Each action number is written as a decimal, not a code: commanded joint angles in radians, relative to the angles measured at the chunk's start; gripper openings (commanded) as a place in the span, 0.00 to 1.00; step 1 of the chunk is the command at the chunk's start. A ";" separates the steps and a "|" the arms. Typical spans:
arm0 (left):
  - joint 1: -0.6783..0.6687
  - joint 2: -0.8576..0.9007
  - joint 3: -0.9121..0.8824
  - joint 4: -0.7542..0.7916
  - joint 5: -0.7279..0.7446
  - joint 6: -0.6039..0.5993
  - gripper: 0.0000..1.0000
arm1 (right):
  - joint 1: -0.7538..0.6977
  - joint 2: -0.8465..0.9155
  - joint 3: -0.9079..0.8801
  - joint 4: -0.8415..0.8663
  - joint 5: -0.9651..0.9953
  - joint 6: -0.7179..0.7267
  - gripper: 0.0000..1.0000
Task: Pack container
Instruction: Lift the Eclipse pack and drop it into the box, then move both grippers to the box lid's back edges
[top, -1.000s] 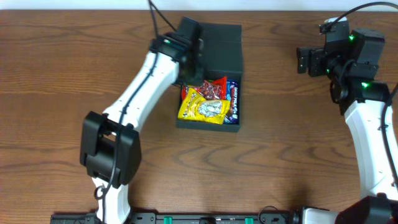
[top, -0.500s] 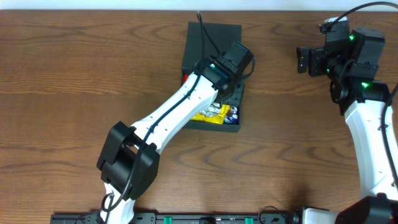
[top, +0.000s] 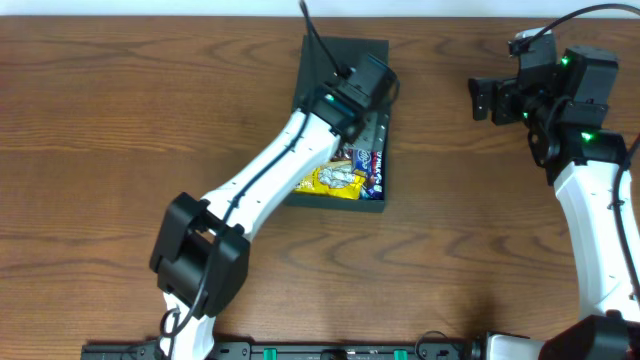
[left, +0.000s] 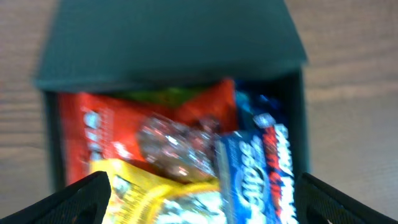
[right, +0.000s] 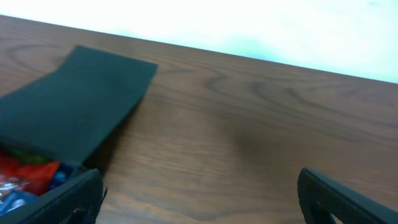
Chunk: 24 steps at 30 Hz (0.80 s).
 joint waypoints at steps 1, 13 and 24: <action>0.078 -0.085 0.023 0.024 -0.042 0.044 0.95 | -0.008 -0.012 0.000 -0.003 -0.117 0.015 0.99; 0.431 -0.116 0.023 0.084 -0.016 0.044 0.95 | 0.066 0.060 -0.002 -0.082 -0.237 0.048 0.49; 0.606 0.021 0.022 0.192 0.266 0.047 0.06 | 0.120 0.296 -0.002 -0.078 -0.142 0.406 0.02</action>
